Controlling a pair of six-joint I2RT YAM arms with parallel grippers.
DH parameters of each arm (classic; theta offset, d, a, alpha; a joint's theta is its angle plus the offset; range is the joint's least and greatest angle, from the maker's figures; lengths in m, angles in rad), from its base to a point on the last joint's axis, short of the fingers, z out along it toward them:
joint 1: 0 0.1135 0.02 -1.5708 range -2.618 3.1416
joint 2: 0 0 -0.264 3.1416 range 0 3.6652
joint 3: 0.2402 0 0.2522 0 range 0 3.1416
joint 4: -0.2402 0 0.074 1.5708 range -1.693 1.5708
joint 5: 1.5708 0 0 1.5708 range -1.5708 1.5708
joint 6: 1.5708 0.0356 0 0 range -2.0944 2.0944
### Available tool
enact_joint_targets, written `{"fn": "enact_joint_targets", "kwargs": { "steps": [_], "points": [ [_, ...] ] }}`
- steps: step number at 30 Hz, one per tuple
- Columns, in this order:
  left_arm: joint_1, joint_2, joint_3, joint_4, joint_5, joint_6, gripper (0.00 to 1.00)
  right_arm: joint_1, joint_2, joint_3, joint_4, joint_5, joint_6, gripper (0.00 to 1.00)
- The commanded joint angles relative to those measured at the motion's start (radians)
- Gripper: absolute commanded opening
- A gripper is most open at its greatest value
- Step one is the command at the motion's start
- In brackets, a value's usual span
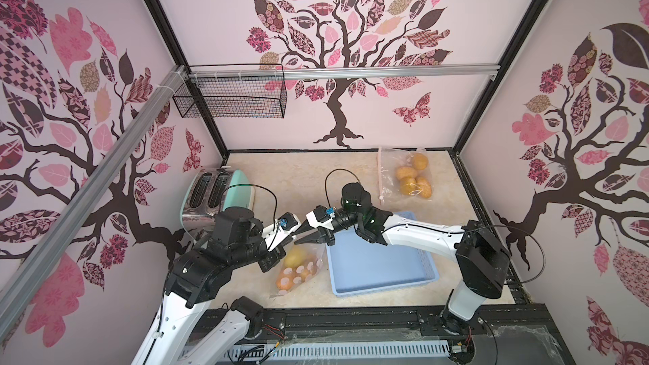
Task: Put the potatoes into a zipper bag and zip it
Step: Zip the zipper on the zipper food storage bag.
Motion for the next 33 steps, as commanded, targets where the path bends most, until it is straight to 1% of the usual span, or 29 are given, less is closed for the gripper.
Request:
{"fn": "enact_joint_targets", "kwargs": {
  "steps": [1, 7, 17, 22, 26, 30, 33],
  "points": [
    [-0.003, 0.0, -0.006, 0.036, 0.003, -0.006, 0.0, 0.012, 0.035, 0.041, -0.059, -0.006, -0.041, 0.27],
    [-0.003, -0.001, -0.005, 0.033, 0.005, -0.006, 0.0, 0.011, 0.045, 0.049, -0.103, 0.008, -0.079, 0.22],
    [-0.003, 0.0, -0.008, 0.033, 0.012, -0.003, 0.0, 0.012, 0.041, 0.048, -0.102, 0.009, -0.079, 0.18],
    [-0.004, 0.0, -0.015, 0.034, 0.014, -0.001, 0.0, 0.014, 0.035, 0.049, -0.092, 0.008, -0.062, 0.16],
    [-0.004, -0.004, -0.018, 0.027, 0.006, 0.002, 0.0, 0.015, 0.03, 0.069, -0.106, 0.022, -0.029, 0.13],
    [-0.004, -0.005, -0.006, 0.022, -0.02, 0.0, 0.0, 0.016, 0.027, 0.131, -0.242, 0.061, -0.031, 0.1],
    [-0.003, -0.005, 0.016, 0.017, -0.042, -0.004, 0.0, 0.016, 0.01, 0.161, -0.382, 0.122, -0.083, 0.08]
  ]
}}
